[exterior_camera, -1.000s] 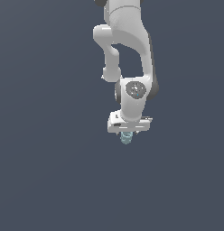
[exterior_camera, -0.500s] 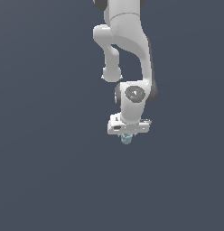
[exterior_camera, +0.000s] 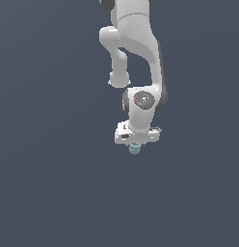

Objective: Pick up the object and move it to a goal position.

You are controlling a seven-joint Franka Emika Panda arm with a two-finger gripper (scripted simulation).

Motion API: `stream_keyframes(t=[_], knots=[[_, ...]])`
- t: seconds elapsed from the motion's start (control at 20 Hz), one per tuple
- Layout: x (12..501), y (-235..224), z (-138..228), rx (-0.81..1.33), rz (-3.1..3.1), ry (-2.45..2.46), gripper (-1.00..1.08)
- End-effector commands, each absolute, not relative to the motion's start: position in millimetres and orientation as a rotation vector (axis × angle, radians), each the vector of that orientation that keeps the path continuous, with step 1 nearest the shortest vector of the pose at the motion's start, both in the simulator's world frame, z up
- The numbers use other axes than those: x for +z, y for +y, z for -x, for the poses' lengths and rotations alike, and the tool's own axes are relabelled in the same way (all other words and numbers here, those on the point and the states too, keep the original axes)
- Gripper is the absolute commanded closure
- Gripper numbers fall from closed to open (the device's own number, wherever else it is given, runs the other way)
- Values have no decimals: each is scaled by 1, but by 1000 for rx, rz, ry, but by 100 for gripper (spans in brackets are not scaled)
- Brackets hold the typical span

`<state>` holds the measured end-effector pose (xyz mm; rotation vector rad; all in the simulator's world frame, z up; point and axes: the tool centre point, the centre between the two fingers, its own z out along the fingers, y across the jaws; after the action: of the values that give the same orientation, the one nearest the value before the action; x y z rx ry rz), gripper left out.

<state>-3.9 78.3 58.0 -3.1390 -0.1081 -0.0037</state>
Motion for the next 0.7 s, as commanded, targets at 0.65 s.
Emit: stream_keyframes(t=[0.65], knots=[[121, 52, -19, -162, 3093, -273, 108]])
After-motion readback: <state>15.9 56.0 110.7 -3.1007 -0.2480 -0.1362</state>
